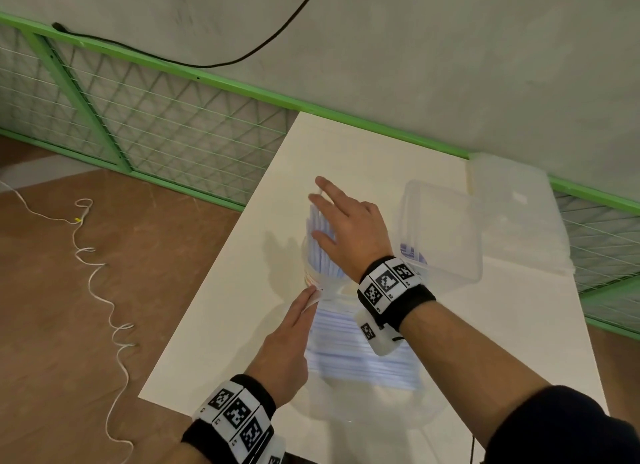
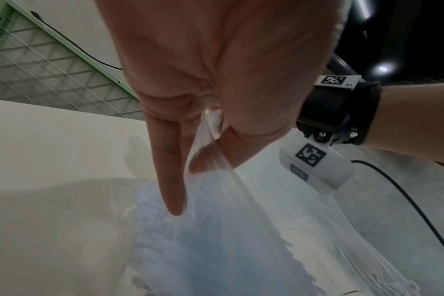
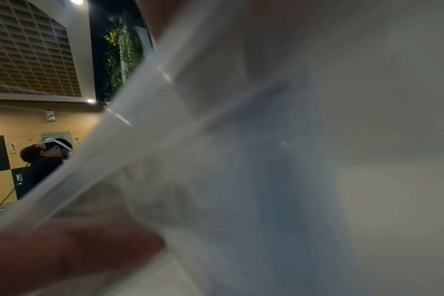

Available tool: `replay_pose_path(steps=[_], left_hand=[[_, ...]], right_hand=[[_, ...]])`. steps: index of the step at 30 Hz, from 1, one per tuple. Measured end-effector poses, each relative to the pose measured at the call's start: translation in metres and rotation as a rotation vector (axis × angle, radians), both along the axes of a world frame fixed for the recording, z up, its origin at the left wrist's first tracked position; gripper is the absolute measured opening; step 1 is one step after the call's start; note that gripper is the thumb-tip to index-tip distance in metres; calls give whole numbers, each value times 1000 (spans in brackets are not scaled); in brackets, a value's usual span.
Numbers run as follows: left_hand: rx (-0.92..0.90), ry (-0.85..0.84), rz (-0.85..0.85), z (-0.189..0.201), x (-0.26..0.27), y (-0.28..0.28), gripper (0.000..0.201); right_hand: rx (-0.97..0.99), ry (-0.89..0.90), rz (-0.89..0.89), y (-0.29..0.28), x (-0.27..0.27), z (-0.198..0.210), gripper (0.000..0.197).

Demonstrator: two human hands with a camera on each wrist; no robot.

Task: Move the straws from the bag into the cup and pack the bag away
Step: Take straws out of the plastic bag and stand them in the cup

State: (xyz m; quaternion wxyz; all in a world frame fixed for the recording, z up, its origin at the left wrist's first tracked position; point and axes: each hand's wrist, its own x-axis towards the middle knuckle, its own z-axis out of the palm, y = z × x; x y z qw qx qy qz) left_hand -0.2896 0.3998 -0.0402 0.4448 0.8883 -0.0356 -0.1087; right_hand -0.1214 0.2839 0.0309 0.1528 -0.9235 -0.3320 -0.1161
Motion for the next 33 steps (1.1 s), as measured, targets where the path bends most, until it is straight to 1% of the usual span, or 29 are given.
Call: replay_pose_path(steps=[1, 2, 4, 9, 11, 12, 14, 17, 18, 20, 21, 24, 26, 28, 29, 31, 32, 33], left_hand=[[3, 5, 2, 0, 0, 0, 99], [7, 11, 6, 1, 1, -1, 99], [15, 20, 12, 1, 0, -1, 99], [16, 48, 17, 3, 1, 0, 101], [12, 51, 20, 2, 1, 0, 101], [8, 48, 19, 2, 1, -1, 101], [3, 38, 13, 3, 2, 0, 101], [3, 41, 19, 3, 2, 0, 102], [1, 47, 21, 3, 2, 0, 102], [-6, 59, 23, 5, 3, -1, 102], [-6, 65, 23, 6, 3, -1, 102], [7, 81, 21, 7, 4, -3, 100], [6, 100, 18, 8, 5, -4, 99], [12, 126, 18, 8, 5, -5, 98], [21, 149, 21, 9, 6, -6, 98], [61, 176, 32, 11, 7, -7, 96], [82, 176, 31, 10, 7, -7, 96], [99, 170, 28, 10, 7, -6, 97]], right_hand=[[9, -21, 16, -1, 0, -2, 54], [16, -33, 35, -3, -1, -3, 50], [32, -53, 68, -5, -4, -7, 47], [177, -46, 82, -9, 1, -10, 36], [153, -28, 84, -8, 1, -9, 33], [105, -22, 80, -8, -1, -8, 35], [29, 8, 72, -9, -4, -3, 43], [32, 76, 48, -12, -8, 6, 60], [-5, 80, 27, -13, -8, 6, 66], [-138, 76, -13, -11, -10, 1, 75], [-182, 76, -21, -10, -11, -2, 75], [-200, 101, -13, -9, -7, -1, 67], [-164, 112, -5, -10, -9, 7, 65], [-45, 65, 11, -13, -19, 20, 55], [38, 9, 28, -16, -29, 28, 47], [212, -124, 102, -23, -53, 38, 30], [264, -158, 158, -28, -66, 39, 25], [281, -147, 225, -35, -81, 35, 24]])
